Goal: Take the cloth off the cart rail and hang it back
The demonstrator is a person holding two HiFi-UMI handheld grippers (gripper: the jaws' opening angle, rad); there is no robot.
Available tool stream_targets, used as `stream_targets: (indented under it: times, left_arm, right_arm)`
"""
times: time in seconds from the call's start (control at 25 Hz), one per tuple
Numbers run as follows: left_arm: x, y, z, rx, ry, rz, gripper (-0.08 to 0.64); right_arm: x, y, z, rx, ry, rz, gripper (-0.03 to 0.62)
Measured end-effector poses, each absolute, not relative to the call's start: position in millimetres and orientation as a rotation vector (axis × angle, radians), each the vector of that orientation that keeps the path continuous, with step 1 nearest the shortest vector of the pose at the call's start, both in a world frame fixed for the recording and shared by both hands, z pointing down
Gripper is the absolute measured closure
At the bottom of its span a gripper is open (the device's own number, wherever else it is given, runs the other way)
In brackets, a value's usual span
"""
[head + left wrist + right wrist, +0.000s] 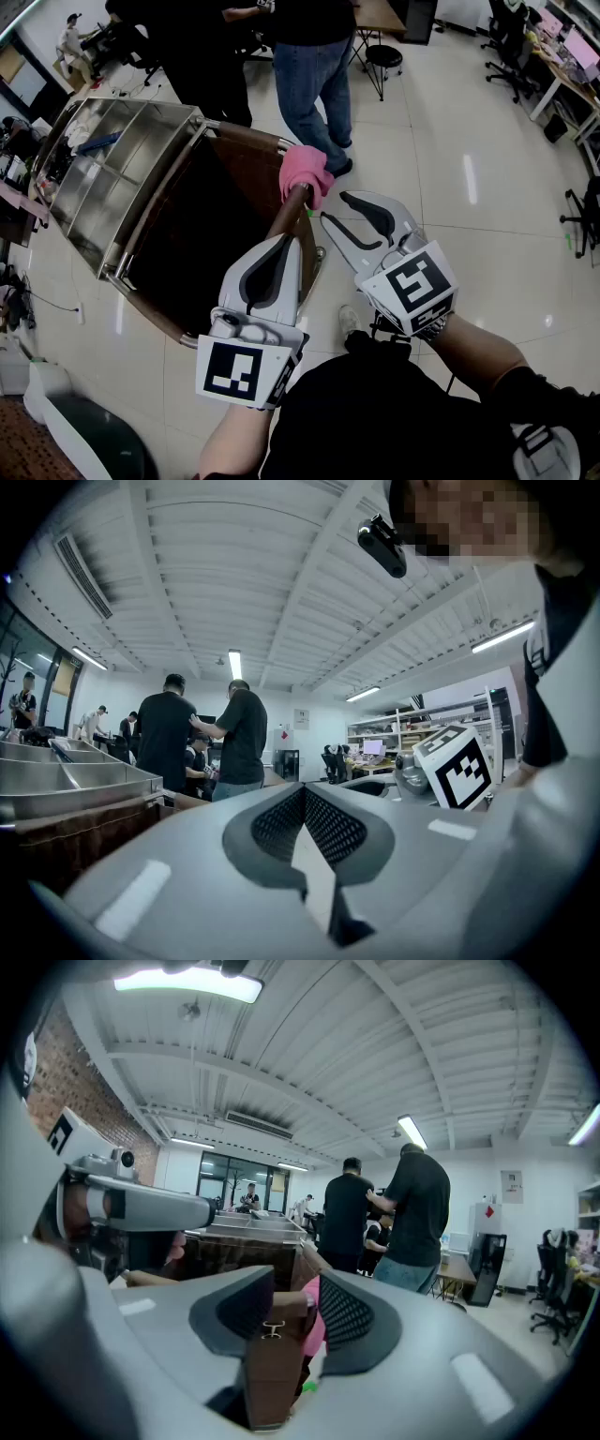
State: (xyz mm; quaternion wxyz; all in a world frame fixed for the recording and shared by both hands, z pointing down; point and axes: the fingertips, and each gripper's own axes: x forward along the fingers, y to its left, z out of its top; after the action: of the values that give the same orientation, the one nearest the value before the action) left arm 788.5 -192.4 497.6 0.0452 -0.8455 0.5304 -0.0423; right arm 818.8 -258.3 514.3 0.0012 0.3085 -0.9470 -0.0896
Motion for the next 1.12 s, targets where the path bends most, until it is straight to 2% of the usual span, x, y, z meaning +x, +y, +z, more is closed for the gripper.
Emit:
stream_targets:
  times: [0.56, 0.76, 0.92, 1.04, 1.12]
  left_arm:
    - [756, -303, 543, -2.521, 1.726, -0.213, 0.560]
    - [771, -327, 526, -2.528, 1.788, -0.240, 0.560]
    - [778, -334, 511, -2.517, 1.804, -0.196, 0.560]
    - [779, -341, 491, -2.467, 1.765, -0.026, 0.560]
    - [772, -338, 520, -2.510, 1.812, -0.187, 0.560]
  right_arm:
    - [763, -390, 616, 0.765, -2.901, -0.136, 0.425]
    - [774, -409, 606, 0.681, -2.889, -0.078, 0.461]
    - [781, -412, 594, 0.651, -2.905, -0.056, 0.577]
    - [780, -412, 585, 0.655, -2.932, -0.069, 0.584]
    - [779, -412, 585, 0.657, -2.952, -0.093, 0.582]
